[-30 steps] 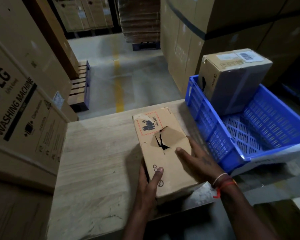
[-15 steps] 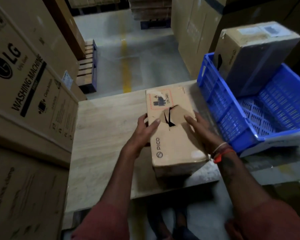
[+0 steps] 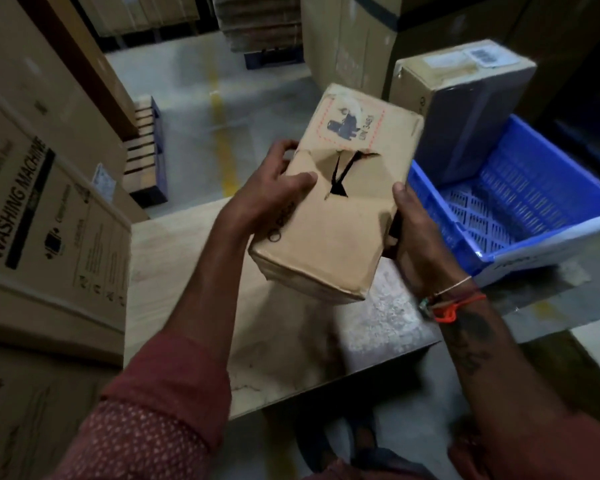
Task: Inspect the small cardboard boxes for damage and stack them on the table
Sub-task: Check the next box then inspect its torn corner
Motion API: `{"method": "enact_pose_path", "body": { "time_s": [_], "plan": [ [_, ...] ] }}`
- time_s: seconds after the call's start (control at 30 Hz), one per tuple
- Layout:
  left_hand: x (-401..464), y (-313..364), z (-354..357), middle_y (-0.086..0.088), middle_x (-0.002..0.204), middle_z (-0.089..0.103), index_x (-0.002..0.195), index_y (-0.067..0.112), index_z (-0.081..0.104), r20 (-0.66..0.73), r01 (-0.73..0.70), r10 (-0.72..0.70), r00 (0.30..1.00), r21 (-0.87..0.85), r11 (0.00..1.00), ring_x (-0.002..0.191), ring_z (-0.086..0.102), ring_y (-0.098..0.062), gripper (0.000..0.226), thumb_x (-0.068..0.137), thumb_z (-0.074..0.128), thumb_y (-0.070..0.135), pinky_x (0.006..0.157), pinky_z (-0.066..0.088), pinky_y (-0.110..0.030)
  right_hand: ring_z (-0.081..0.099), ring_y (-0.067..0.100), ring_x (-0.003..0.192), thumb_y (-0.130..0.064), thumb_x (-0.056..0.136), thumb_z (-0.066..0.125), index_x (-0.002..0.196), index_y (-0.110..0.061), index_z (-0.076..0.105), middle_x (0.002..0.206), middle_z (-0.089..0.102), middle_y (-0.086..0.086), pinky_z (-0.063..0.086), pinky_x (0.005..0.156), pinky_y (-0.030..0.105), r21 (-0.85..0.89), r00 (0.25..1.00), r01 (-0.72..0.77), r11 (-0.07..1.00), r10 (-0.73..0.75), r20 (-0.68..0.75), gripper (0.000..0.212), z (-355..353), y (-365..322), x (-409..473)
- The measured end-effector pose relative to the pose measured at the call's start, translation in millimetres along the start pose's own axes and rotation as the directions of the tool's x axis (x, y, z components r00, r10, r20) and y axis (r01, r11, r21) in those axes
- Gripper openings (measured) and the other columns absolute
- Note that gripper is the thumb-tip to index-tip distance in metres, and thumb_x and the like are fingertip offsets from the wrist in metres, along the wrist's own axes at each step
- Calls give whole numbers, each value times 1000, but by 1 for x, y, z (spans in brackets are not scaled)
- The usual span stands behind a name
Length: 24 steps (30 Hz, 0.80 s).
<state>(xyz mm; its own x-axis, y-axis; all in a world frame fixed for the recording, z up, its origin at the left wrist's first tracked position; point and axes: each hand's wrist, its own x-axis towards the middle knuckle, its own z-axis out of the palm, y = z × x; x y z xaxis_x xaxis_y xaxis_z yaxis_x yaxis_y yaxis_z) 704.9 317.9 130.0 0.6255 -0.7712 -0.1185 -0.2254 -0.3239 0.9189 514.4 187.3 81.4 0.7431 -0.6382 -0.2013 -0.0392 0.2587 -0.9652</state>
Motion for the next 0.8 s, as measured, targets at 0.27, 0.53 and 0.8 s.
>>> {"method": "enact_pose_path", "body": {
  "time_s": [0.27,0.53,0.8],
  "plan": [
    [48,122,18,2,144,51,152,32,40,232,-282,199,952,419,863,116,52,-10,60,97,63,35,98,47,-32,64,25,124,-52,107,36,150,-28,46,140,64,2,60,87,55,196,982,133,972,-103,-157,50,-28,-56,-30],
    [76,206,20,17,131,55,149,31,46,355,-479,340,871,452,753,108,56,4,52,99,62,31,93,46,-17,54,25,137,-52,105,38,159,-27,33,156,49,7,57,94,57,273,953,301,913,-277,-125,60,-67,-97,-33],
    [114,248,97,7,129,55,144,22,46,362,-632,524,771,338,697,110,58,-2,59,92,69,36,88,51,-14,55,24,137,-46,109,32,157,-29,36,151,54,0,50,100,66,195,875,455,869,-395,-281,52,-133,-131,-32]
  ]
}}
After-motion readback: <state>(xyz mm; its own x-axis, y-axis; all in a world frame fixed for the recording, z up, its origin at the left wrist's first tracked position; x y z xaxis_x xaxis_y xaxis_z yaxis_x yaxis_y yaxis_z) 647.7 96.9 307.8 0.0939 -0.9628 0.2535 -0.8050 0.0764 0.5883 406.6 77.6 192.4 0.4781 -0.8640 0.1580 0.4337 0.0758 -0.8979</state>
